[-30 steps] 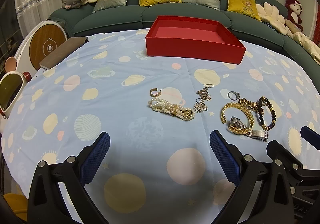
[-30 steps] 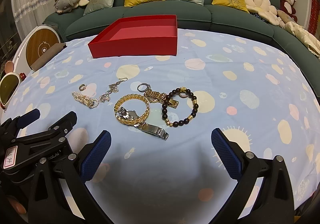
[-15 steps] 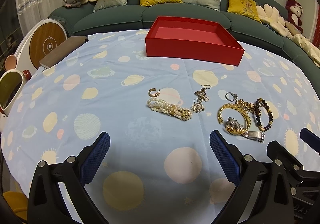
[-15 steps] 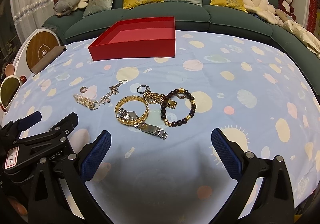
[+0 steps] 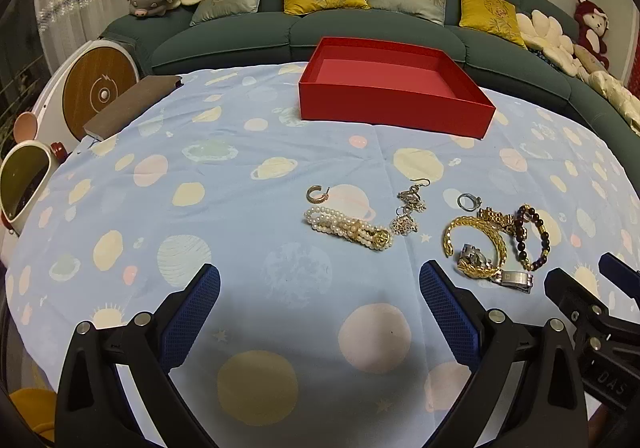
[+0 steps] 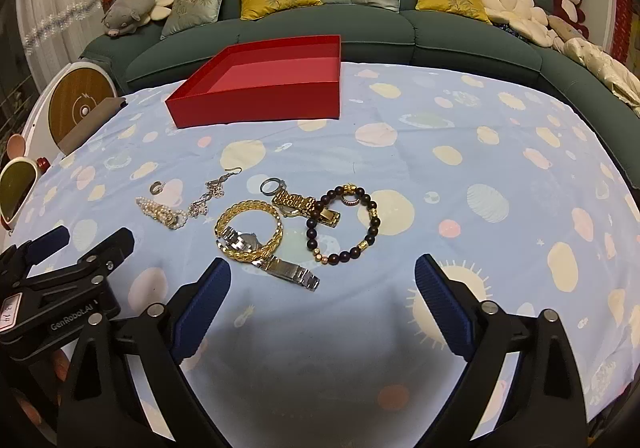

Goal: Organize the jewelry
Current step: 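Lower the right gripper onto the dark beaded bracelet and close it, then grasp the gold bangle with the left gripper while the right lifts the beaded bracelet, then carry the bangle with the left gripper into the red box while the right drops the bracelet there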

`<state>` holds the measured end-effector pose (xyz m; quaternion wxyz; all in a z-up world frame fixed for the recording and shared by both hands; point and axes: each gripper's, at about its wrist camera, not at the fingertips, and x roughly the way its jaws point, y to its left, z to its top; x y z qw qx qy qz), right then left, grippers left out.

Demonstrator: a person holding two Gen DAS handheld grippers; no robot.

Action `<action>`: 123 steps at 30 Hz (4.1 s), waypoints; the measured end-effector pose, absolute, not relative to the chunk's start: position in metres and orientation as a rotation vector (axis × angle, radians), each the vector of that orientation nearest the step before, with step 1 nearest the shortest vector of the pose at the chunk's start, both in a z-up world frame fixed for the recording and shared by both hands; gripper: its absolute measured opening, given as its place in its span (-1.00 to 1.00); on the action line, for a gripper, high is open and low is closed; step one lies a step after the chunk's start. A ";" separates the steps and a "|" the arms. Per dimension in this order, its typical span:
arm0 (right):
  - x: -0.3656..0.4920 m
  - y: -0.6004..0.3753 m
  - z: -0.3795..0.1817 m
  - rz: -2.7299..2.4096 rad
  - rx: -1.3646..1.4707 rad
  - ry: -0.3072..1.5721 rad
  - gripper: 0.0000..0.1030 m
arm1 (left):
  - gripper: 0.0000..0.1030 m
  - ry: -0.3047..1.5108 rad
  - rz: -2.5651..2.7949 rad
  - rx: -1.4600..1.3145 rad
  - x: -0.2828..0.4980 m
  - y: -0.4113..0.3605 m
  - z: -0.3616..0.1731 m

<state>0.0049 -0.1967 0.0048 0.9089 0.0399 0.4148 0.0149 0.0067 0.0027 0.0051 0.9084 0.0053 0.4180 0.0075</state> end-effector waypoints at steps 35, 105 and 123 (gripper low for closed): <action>0.047 -0.204 -0.028 0.078 0.079 0.915 -0.86 | 0.89 0.944 -0.164 -0.009 0.023 -0.019 -0.014; 0.154 -0.211 0.104 0.199 0.193 0.688 -0.86 | 0.09 0.707 -0.195 0.022 0.164 -0.003 0.107; 0.352 -0.204 0.058 0.193 0.250 0.751 -0.86 | 0.09 0.789 -0.093 0.023 0.347 -0.032 0.052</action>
